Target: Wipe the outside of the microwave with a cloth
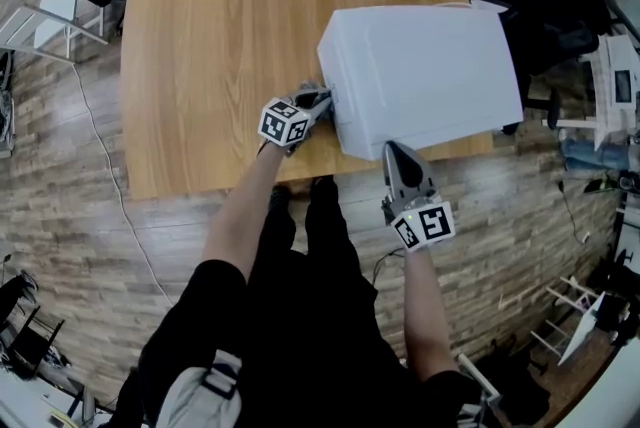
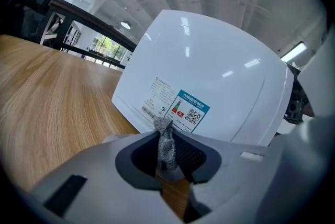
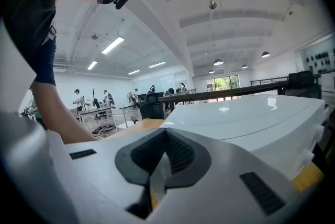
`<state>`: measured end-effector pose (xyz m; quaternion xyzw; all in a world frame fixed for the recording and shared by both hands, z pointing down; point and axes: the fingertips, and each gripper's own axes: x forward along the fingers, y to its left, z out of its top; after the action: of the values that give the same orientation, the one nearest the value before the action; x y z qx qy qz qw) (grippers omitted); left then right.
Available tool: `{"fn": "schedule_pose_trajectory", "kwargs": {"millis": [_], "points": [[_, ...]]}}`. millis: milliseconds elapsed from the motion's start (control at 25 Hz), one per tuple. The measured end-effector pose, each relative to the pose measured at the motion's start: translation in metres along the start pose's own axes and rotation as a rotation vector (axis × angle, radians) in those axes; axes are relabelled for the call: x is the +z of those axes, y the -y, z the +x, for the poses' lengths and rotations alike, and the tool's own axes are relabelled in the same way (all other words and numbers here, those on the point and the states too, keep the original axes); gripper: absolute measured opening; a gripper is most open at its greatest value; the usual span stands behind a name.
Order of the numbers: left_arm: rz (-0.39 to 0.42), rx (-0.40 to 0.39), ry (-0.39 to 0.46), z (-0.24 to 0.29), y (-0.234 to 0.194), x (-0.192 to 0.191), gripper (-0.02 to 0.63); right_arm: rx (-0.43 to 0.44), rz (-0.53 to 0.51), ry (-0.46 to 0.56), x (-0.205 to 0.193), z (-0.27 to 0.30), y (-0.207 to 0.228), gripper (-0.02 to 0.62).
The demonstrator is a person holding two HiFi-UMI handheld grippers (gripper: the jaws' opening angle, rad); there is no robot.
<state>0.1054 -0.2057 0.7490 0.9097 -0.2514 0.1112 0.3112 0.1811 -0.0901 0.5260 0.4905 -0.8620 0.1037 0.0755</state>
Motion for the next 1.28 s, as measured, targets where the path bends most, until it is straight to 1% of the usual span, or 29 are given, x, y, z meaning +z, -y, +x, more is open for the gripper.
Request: {"fn": "schedule_pose_trajectory", "kwargs": {"millis": [800,1000,1280], "points": [[-0.036,-0.076,-0.008,-0.012,0.050,-0.033,0.060,-0.038,0.007,0.009,-0.001,0.000,0.001,-0.004],[-0.029,-0.112,-0.026,-0.012,0.066,-0.044,0.060,-0.049,0.006,0.014,-0.001,0.000,0.002,-0.003],[-0.081,-0.123,-0.009,-0.016,0.078,-0.050,0.060,-0.060,0.010,0.017,-0.001,0.000,0.003,-0.003]]}}
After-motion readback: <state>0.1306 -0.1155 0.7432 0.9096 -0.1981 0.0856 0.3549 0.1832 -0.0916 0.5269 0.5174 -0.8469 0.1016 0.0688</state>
